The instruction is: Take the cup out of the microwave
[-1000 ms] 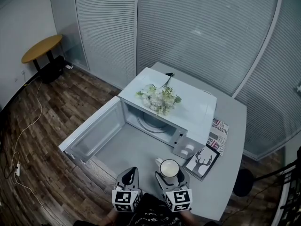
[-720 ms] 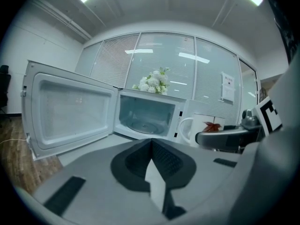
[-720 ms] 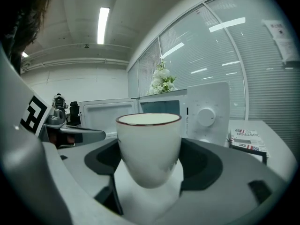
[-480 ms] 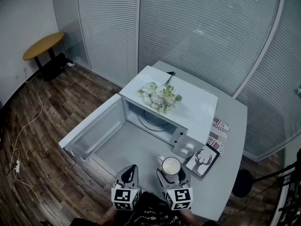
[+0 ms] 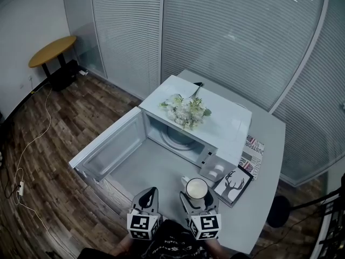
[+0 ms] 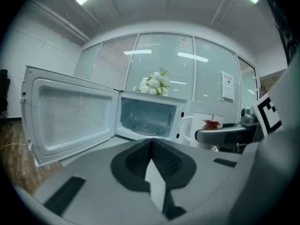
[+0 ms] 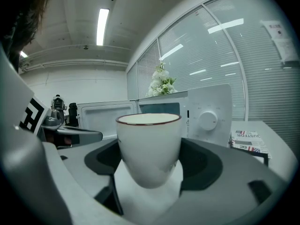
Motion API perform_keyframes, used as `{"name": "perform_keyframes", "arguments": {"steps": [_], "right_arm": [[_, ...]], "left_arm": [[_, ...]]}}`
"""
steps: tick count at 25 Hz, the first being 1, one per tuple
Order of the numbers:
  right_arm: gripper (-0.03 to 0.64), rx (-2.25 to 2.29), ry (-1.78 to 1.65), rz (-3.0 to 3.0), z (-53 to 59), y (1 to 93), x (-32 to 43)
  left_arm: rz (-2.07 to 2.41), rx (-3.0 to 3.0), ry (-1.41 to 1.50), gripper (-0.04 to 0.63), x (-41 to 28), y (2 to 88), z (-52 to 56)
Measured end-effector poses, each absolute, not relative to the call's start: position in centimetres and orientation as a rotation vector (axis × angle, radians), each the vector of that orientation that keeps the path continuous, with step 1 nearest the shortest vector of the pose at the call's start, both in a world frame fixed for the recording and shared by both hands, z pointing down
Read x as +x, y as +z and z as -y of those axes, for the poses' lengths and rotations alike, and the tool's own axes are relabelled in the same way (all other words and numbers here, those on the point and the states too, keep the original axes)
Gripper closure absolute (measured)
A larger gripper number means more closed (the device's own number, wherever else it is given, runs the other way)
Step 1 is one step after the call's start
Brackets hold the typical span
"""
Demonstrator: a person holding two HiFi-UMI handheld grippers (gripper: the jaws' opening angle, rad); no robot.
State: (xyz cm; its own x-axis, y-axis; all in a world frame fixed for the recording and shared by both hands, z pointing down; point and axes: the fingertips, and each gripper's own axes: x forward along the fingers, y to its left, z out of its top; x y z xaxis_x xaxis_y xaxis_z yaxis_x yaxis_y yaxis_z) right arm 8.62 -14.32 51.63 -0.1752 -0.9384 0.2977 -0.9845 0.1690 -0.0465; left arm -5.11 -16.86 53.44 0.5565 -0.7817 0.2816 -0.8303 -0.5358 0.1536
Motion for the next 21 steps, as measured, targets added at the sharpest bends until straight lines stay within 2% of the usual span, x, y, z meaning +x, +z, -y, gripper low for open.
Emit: {"name": "perform_keyframes", "arguments": {"steps": [21], "right_arm": [[0.235, 1.838, 0.336, 2.258, 14.7, 51.9, 7.8]], "left_arm": [[1.375, 2.521, 0.257, 0.591, -5.9, 53.2, 17.0]]}}
